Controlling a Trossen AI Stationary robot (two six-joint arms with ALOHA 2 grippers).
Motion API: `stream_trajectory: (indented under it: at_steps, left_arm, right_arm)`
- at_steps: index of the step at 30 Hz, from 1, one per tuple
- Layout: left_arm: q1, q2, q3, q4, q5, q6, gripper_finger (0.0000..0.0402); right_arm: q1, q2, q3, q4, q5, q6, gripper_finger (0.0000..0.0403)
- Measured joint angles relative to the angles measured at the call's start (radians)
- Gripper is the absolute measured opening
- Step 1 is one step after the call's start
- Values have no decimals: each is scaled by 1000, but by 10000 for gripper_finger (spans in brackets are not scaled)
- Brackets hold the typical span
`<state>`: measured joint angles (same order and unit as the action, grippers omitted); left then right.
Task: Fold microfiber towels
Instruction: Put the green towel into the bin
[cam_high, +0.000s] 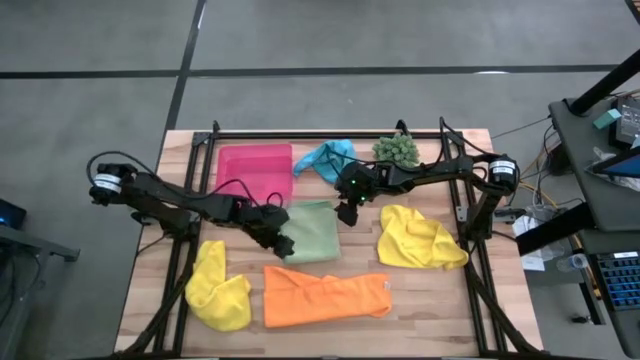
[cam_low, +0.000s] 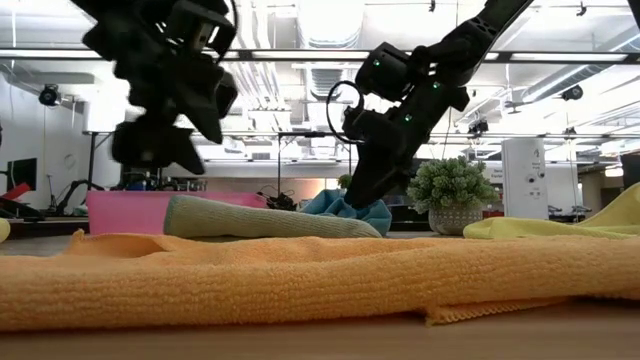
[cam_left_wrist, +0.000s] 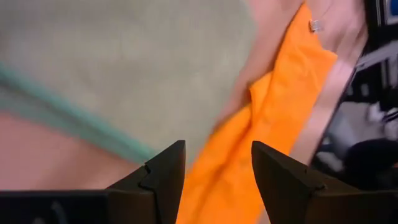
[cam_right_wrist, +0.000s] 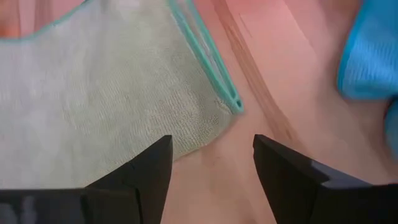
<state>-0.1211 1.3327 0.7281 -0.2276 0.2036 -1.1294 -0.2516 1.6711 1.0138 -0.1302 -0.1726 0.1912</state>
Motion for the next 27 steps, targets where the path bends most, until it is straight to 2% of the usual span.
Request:
stream_trajectory:
  at_steps: [3, 6, 11, 14, 17, 22, 27]
  left_arm:
    - [-41, -19, -16, -1, -1, -153, 169]
    - [-71, -32, -33, -5, -30, -235, 169]
    - [-76, -67, -89, -1, -51, -295, 169]
    - [-62, -86, -134, -10, -120, -311, 173]
    - [-44, -92, -178, 14, -184, -324, 194]
    - [-6, -63, -229, 97, -277, -328, 252]
    - [33, 15, -263, 219, -287, -303, 288]
  right_arm:
    - [0, 0, 0, -5, 0, 92, 215]
    - [0, 0, 0, -18, -2, 106, 215]
    - [2, 0, 0, -23, -15, 110, 215]
    - [3, 0, 0, -22, -17, 132, 215]
    - [4, 0, 0, -24, -18, 150, 215]
    - [4, 0, 0, -43, -18, 155, 215]
    - [7, 0, -3, -78, -15, 205, 215]
